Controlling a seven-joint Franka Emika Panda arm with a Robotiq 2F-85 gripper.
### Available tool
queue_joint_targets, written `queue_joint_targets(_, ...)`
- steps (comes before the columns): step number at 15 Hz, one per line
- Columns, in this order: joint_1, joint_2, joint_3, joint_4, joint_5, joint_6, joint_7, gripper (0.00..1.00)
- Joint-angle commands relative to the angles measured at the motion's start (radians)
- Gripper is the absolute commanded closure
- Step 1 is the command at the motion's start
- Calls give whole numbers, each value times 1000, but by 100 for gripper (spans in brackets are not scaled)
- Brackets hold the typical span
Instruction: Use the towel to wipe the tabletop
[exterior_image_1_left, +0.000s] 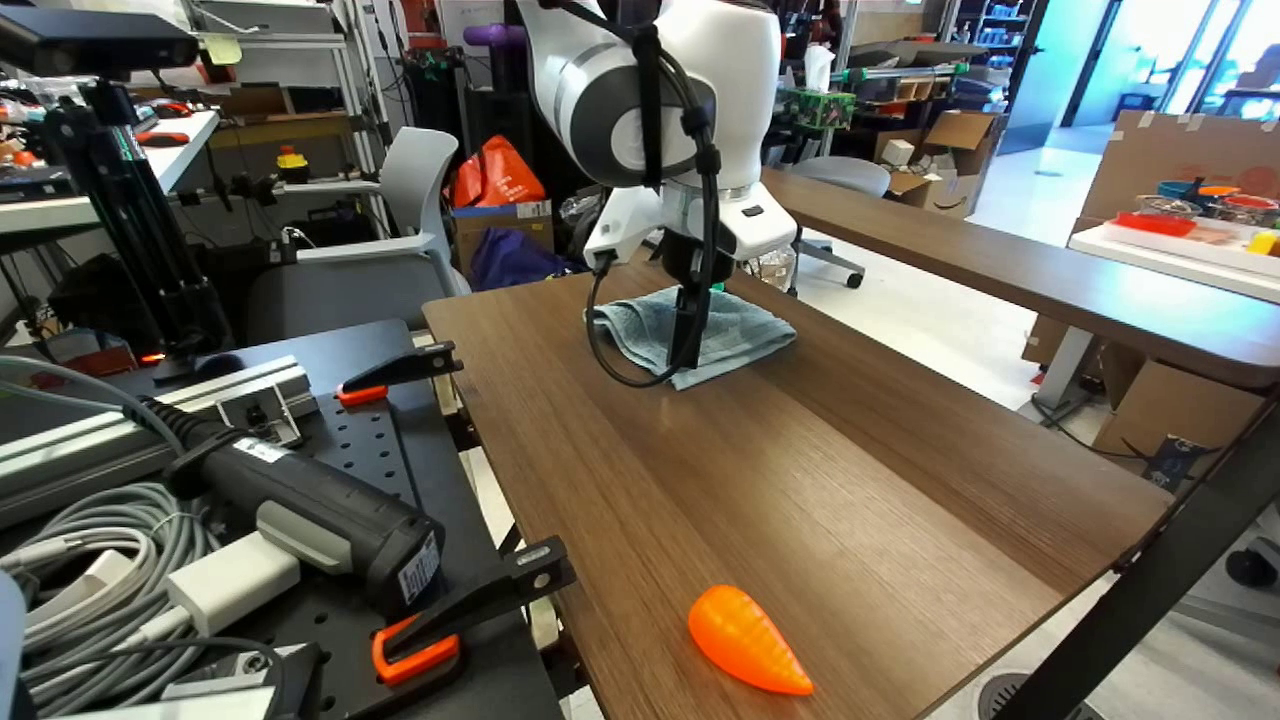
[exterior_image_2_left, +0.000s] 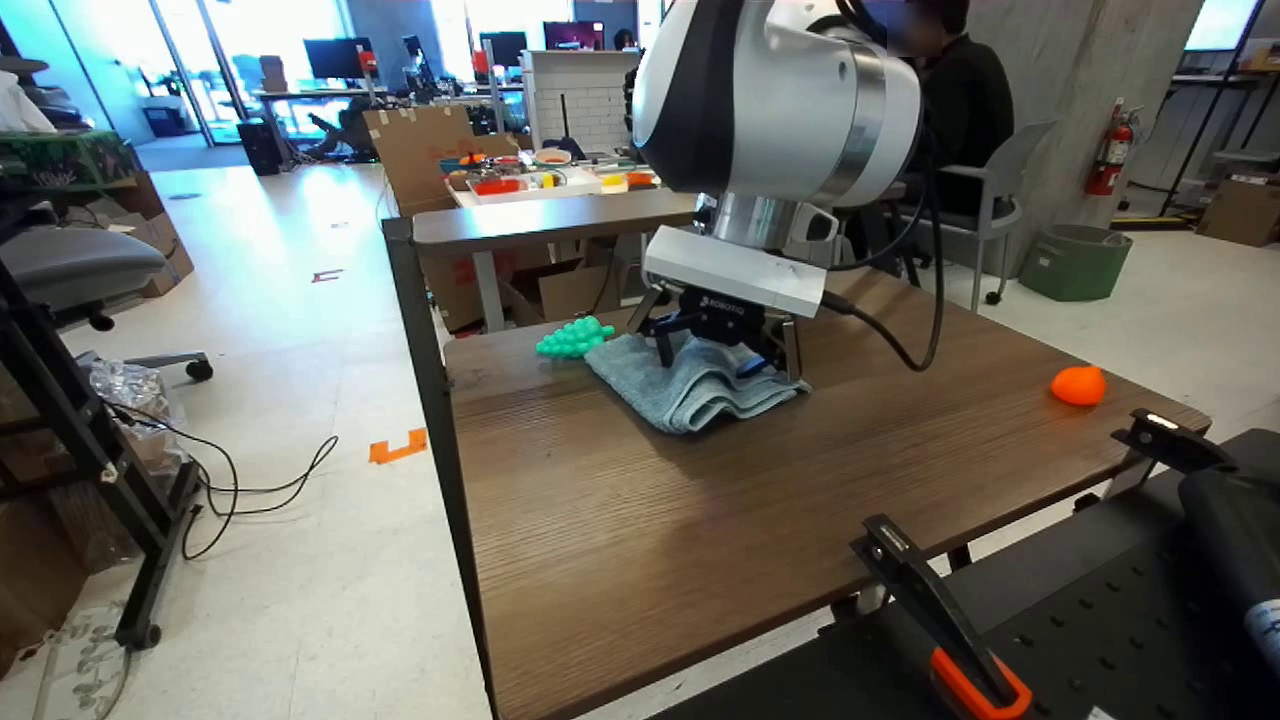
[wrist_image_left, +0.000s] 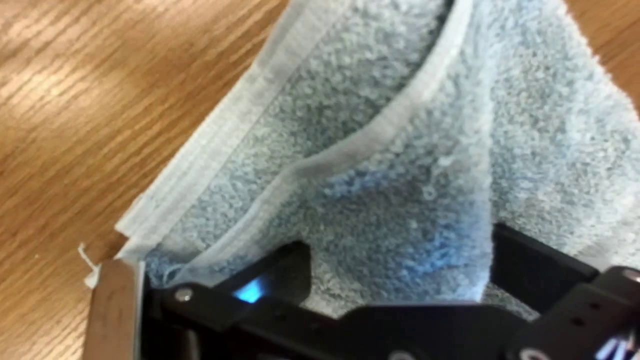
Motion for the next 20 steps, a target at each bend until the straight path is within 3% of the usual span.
queue_joint_targets(1,22,40,-28,16,15,32,5,0)
queue_joint_targets(5,12,19,-60,-10,35,78,32,0)
queue_joint_targets(12,44,22,-130,-52,80,245,198,0)
queue_joint_targets(14,37,16,-128,-56,72,185,219,0)
queue_joint_targets(20,17,4,-113,-48,55,198,204,0)
